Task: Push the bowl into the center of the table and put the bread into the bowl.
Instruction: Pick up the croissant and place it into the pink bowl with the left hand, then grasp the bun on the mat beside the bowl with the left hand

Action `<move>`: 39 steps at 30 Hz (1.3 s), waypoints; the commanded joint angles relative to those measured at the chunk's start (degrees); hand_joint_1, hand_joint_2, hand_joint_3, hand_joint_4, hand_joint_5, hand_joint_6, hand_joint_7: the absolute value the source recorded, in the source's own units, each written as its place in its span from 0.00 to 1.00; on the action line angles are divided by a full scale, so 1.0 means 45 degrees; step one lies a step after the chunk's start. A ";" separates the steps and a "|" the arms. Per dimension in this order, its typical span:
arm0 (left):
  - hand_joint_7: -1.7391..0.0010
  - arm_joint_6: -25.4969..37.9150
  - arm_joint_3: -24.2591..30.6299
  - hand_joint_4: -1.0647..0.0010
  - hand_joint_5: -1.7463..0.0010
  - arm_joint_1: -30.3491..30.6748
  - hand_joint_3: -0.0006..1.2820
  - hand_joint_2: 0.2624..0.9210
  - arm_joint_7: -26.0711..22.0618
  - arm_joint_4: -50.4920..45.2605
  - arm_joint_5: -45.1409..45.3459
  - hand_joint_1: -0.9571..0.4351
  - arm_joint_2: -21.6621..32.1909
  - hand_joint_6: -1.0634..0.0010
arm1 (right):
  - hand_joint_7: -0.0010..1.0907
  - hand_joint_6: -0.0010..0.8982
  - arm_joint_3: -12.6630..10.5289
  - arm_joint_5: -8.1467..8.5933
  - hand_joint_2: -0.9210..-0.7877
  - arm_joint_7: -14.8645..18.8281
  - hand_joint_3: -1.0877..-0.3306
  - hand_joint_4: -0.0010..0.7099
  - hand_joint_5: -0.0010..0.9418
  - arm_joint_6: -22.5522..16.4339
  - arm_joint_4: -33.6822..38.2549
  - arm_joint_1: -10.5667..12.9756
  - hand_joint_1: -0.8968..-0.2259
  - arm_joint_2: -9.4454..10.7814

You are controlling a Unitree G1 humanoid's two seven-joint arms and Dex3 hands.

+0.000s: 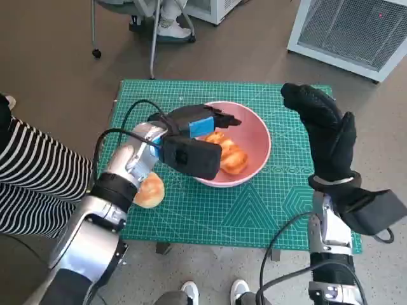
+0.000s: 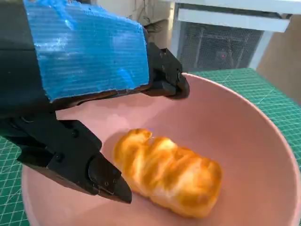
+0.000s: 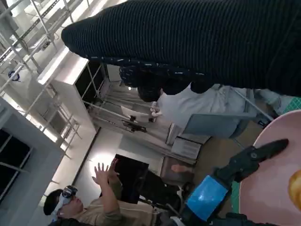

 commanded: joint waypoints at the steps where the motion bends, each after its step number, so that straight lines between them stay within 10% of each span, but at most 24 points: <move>1: 0.99 -0.0219 0.1079 0.95 1.00 0.0866 0.00 0.70 -0.1021 -0.2238 -0.1110 0.58 0.1593 0.77 | 0.49 0.06 0.0054 -0.0282 0.00 -0.0211 0.44 0.30 0.00 0.0190 -0.0041 0.0476 0.17 0.0031; 23: 0.99 0.0652 0.4821 0.91 0.99 0.6106 0.00 0.64 -0.3045 -0.9183 -0.3687 0.56 0.5913 0.74 | 0.49 0.06 0.0155 -0.0296 0.00 -0.0246 0.41 0.29 0.00 0.0302 -0.0168 0.0553 0.18 0.0147; 39: 0.99 0.1663 0.4960 0.88 1.00 0.8288 0.00 0.63 -0.4017 -1.0254 -0.3878 0.60 0.6329 0.71 | 0.50 0.05 0.0174 -0.0150 0.00 -0.0028 0.40 0.28 0.00 0.0462 -0.0133 0.0549 0.19 0.0045</move>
